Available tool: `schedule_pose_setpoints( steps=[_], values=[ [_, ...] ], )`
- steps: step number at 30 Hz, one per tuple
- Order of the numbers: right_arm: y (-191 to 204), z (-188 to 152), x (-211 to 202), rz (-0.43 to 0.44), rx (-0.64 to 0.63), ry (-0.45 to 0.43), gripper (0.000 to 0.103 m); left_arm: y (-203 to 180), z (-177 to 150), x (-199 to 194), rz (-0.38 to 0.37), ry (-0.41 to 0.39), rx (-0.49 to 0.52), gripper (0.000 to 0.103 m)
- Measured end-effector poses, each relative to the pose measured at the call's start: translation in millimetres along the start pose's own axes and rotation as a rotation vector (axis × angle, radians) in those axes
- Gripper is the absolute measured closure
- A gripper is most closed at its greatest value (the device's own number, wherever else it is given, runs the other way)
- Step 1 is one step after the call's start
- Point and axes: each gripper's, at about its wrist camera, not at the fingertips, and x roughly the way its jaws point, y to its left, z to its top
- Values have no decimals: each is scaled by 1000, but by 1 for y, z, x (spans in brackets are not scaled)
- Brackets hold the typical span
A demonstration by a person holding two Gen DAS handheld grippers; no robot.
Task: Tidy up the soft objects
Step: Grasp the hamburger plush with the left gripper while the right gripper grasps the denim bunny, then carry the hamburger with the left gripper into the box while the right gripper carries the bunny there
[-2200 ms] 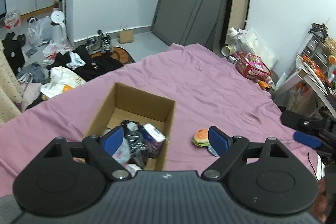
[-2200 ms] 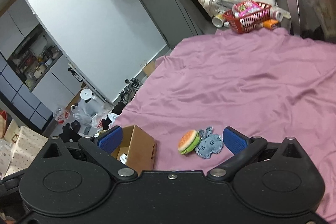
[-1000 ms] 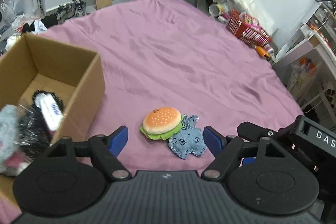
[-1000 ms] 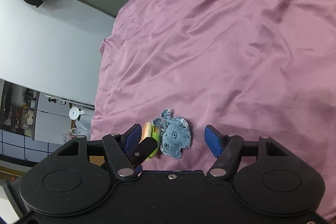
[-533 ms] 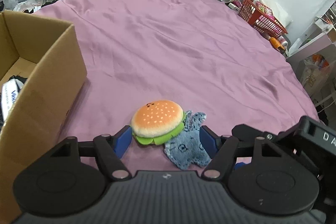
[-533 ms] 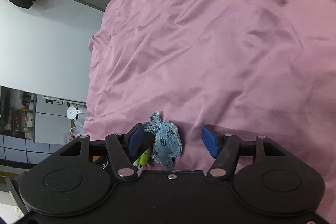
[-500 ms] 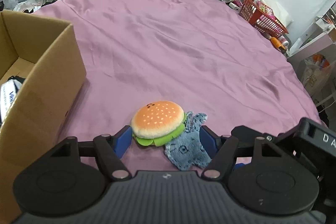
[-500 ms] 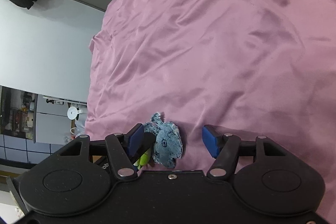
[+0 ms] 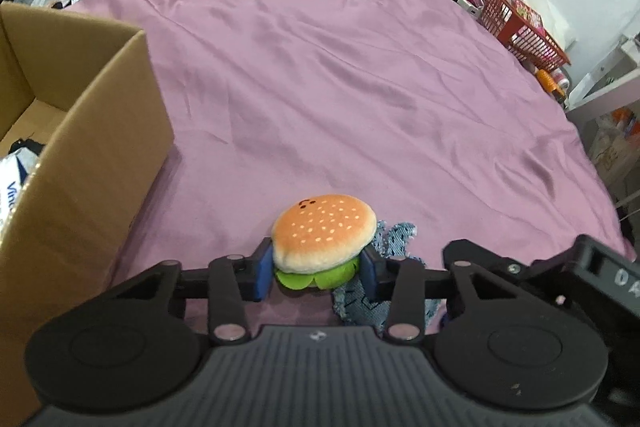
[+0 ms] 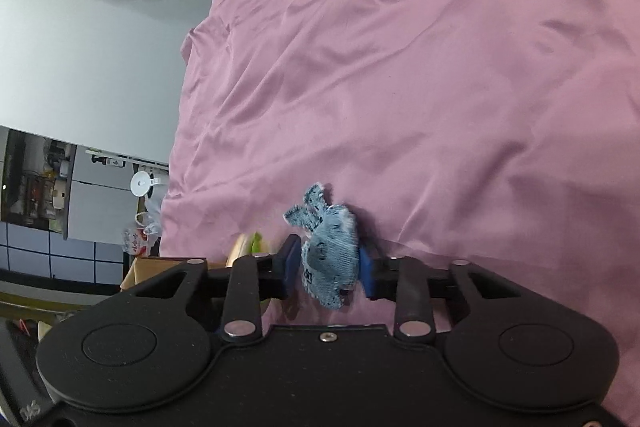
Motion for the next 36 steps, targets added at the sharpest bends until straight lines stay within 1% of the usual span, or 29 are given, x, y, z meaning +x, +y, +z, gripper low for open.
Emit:
schedule_pose_setpoints(
  steps=[3, 5, 9, 14, 23, 30, 36],
  values=[
    [4, -1, -4, -17, -27, -23, 85, 5, 0, -6, 3, -10, -5, 62],
    [9, -2, -9, -28, -59, -52, 85, 9, 0, -10, -7, -5, -19, 62],
    [16, -4, -20, -38, -99, -94, 86, 13, 0, -20, 4, -4, -16, 62],
    [27, -8, -36, -11, -136, -139, 85, 15, 2, -35, -6, -19, -11, 62],
    [46, -20, -63, 31, -202, -224, 86, 6, 0, -62, -35, -57, 35, 62],
    [62, -33, -79, 115, -239, -258, 85, 4, -3, -91, -36, -103, 61, 62],
    [73, -48, -88, 131, -276, -276, 86, 11, -4, -118, -27, -149, 63, 62]
  ],
)
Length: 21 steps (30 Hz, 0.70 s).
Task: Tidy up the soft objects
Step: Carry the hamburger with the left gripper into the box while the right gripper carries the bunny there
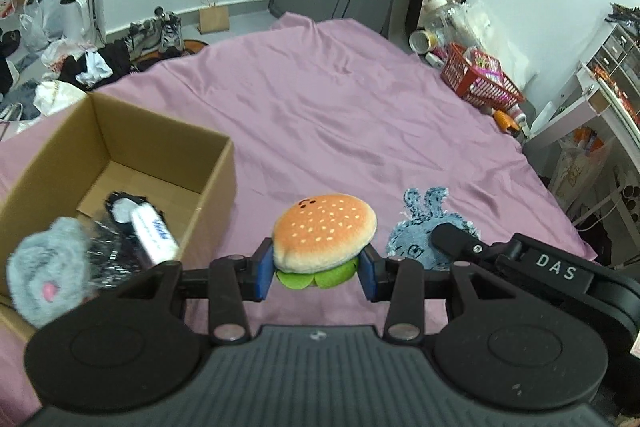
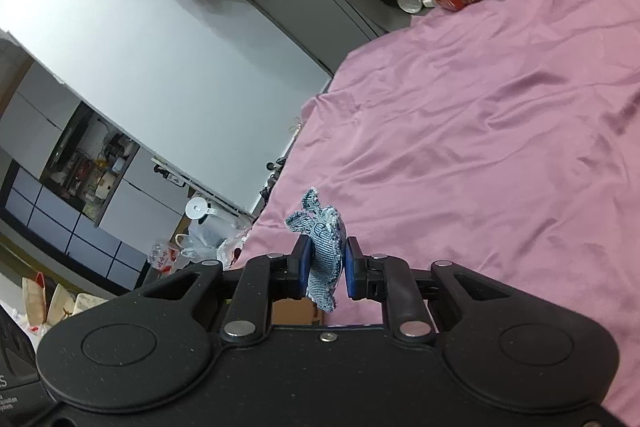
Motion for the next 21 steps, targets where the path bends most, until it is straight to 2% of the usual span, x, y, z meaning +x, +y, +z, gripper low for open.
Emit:
schedule_pose_setpoints(
  steps=[9, 12, 21],
  values=[
    [32, -14, -15, 26, -59, -43, 86, 20, 2, -36, 14, -58, -18, 62],
    [49, -22, -17, 18, -116, -61, 86, 28, 2, -45, 17, -73, -27, 62],
    [75, -37, -7, 24, -203, -67, 85, 51, 2, -66, 25, -92, -26, 62]
  ],
)
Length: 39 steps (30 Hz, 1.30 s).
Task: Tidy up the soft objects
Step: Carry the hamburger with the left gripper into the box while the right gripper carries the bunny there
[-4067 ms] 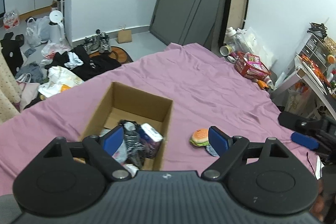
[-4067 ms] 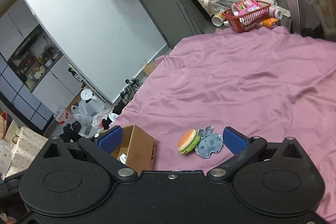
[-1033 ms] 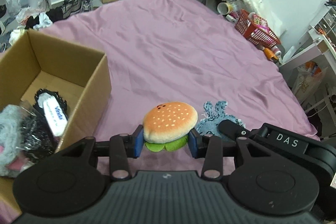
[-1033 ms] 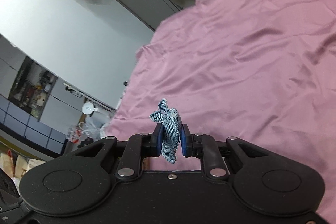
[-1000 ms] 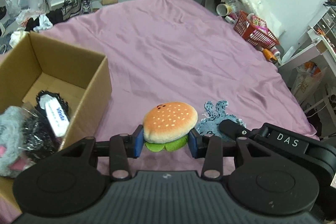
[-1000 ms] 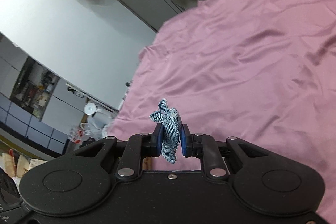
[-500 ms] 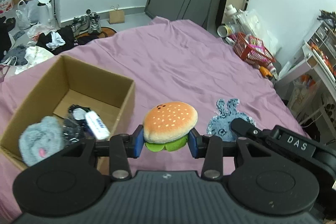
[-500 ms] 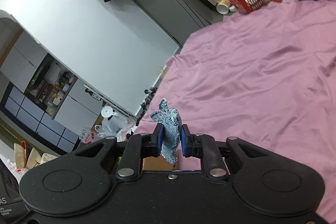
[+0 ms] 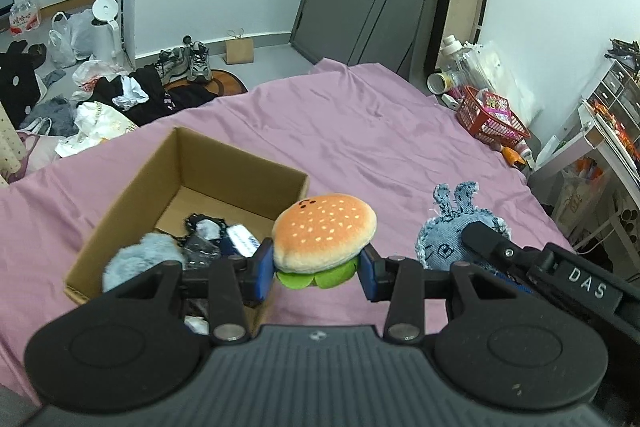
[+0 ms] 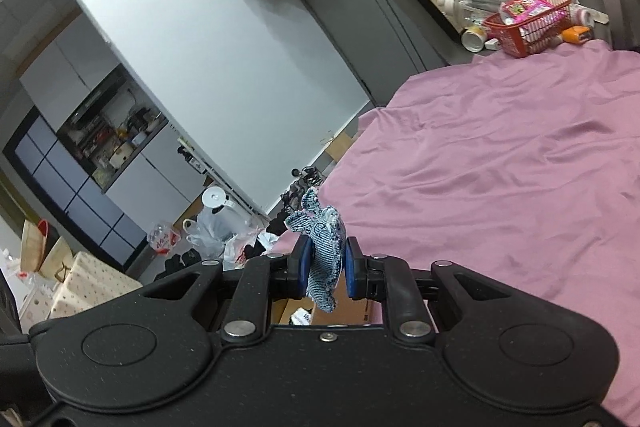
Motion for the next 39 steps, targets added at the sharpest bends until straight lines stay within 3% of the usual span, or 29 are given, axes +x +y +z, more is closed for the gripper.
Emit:
schedule_pose_setpoints(
  steps=[18, 39],
  values=[
    [27, -11, 28, 44, -76, 54, 85, 61, 14, -9, 46, -22, -60, 62],
    [38, -19, 84, 4, -138, 123, 85, 115, 32, 57, 49, 70, -147, 58]
  ],
)
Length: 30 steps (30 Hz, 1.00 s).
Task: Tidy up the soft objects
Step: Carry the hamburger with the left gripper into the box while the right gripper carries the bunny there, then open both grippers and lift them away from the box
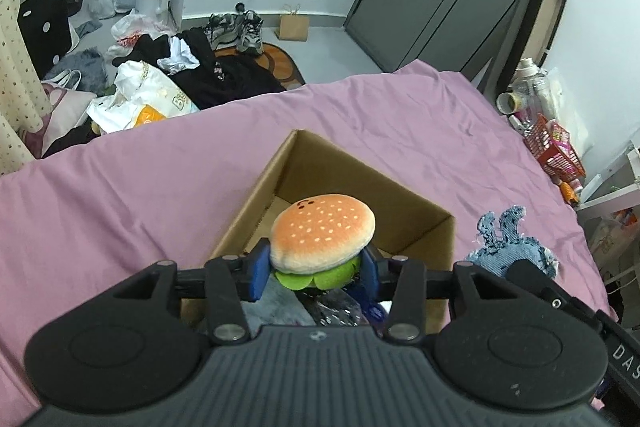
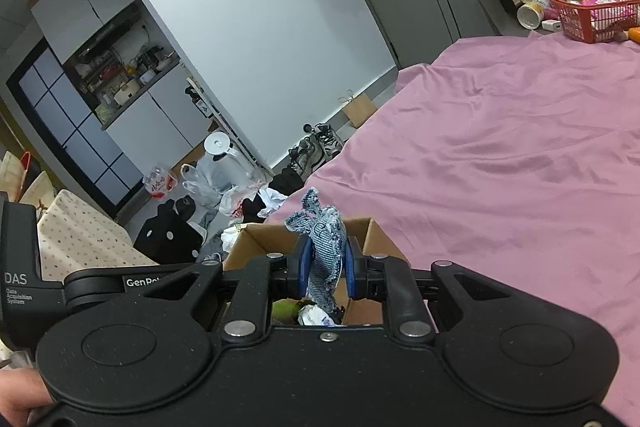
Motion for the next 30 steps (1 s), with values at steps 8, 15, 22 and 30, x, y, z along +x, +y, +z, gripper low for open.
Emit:
schedule_pose_setpoints(
  steps=[8, 15, 22, 30],
  values=[
    [8, 2, 10, -10, -4, 11, 74, 5, 10, 14, 7, 28, -9, 50],
    [0, 5, -1, -19, 35, -8, 59, 4, 19, 16, 8, 35, -1, 50],
    [-2, 3, -29, -19, 66, -39, 40, 1, 24, 3, 21, 25, 21, 49],
    [8, 0, -54, -41, 18, -43, 27, -8, 20, -38, 74, -42, 51, 37]
  ],
)
